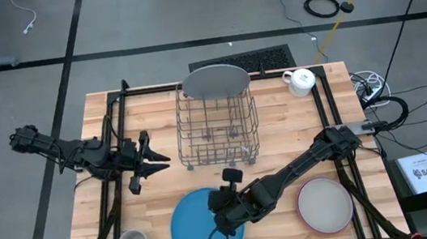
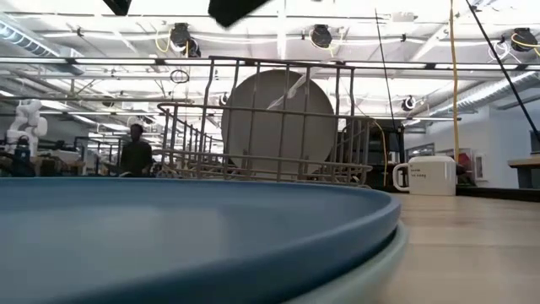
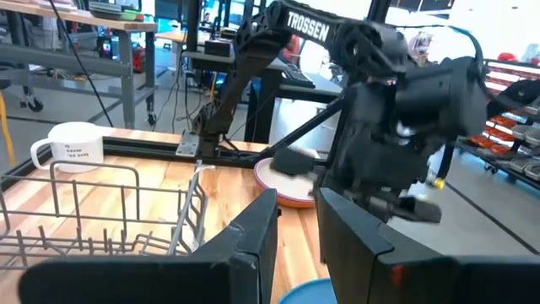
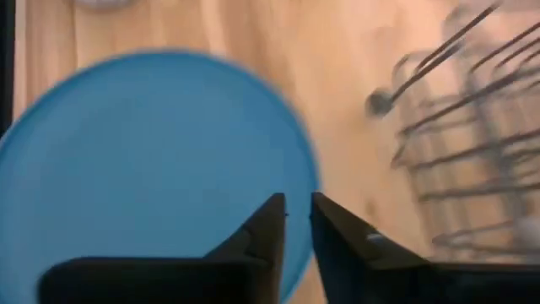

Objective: Sort dishes
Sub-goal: Put the blue plate into the dish rack

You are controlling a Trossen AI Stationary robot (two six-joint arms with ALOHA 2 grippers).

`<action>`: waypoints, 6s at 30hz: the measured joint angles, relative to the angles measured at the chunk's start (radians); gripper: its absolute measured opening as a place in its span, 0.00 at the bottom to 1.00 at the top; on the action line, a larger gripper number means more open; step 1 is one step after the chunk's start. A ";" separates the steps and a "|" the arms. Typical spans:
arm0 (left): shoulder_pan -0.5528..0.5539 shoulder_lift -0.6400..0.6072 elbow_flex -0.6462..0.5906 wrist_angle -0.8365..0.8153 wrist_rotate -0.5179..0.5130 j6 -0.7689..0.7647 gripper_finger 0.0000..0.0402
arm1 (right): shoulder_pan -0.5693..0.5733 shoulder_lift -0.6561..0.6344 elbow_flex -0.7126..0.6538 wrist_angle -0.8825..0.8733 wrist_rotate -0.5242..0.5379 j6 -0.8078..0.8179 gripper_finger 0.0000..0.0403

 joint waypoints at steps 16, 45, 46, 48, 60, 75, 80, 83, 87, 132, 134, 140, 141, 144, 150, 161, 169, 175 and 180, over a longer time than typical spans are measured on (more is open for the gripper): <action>-0.007 0.000 0.000 -0.006 0.013 -0.030 0.22 | -0.091 0.171 -0.002 -0.061 -0.079 0.014 0.45; -0.065 0.001 0.000 -0.005 0.008 -0.029 0.22 | -0.231 0.186 0.000 0.059 -0.314 -0.340 0.42; -0.065 0.001 0.000 -0.005 0.008 -0.029 0.22 | -0.233 0.188 0.000 0.059 -0.325 -0.336 0.42; -0.065 0.001 0.000 -0.005 0.008 -0.029 0.22 | -0.237 0.196 0.000 0.057 -0.341 -0.336 0.42; -0.065 0.001 0.000 -0.006 0.008 -0.028 0.22 | -0.240 0.230 0.000 0.081 -0.345 -0.328 0.28; -0.065 0.001 0.000 -0.007 0.008 -0.027 0.22 | -0.230 0.229 0.001 0.092 -0.326 -0.335 0.01; -0.065 0.001 0.000 -0.013 0.008 -0.027 0.22 | -0.213 0.225 0.000 0.086 -0.282 -0.340 0.00; -0.065 0.001 0.000 -0.027 0.008 -0.028 0.22 | -0.206 0.216 -0.002 0.083 -0.265 -0.340 0.00; -0.065 0.001 0.000 -0.050 0.006 -0.029 0.22 | -0.195 0.188 -0.002 0.082 -0.218 -0.343 0.00; -0.058 0.499 -0.002 -0.272 0.070 -0.545 0.45 | -0.185 0.157 -0.001 0.079 -0.127 -0.354 0.00; -0.066 0.522 -0.002 -0.264 0.079 -0.552 0.45 | -0.185 0.157 -0.001 0.079 -0.123 -0.356 0.00; -0.084 0.620 -0.002 -0.182 0.117 -0.552 0.45 | -0.185 0.157 -0.001 0.079 -0.106 -0.358 0.00; -0.083 0.633 -0.002 -0.182 0.117 -0.552 0.45 | -0.185 0.157 -0.001 0.080 -0.106 -0.358 0.00; -0.073 0.662 -0.002 -0.188 0.118 -0.552 0.45 | -0.185 0.157 -0.001 0.082 -0.105 -0.358 0.00; -0.055 0.684 -0.002 -0.181 0.138 -0.549 0.45 | -0.185 0.157 -0.001 0.084 -0.103 -0.357 0.00; -0.055 0.684 -0.002 -0.099 0.143 -0.516 0.45 | -0.185 0.157 -0.001 0.089 -0.100 -0.355 0.00; -0.055 0.684 -0.002 -0.106 0.143 -0.515 0.44 | -0.185 0.157 0.000 0.108 -0.076 -0.355 0.00; -0.055 0.685 -0.002 -0.118 0.143 -0.514 0.31 | -0.185 0.157 0.000 0.111 -0.071 -0.355 0.00; -0.053 0.686 -0.002 -0.128 0.143 -0.496 0.09 | -0.183 0.156 0.000 0.112 -0.077 -0.351 0.00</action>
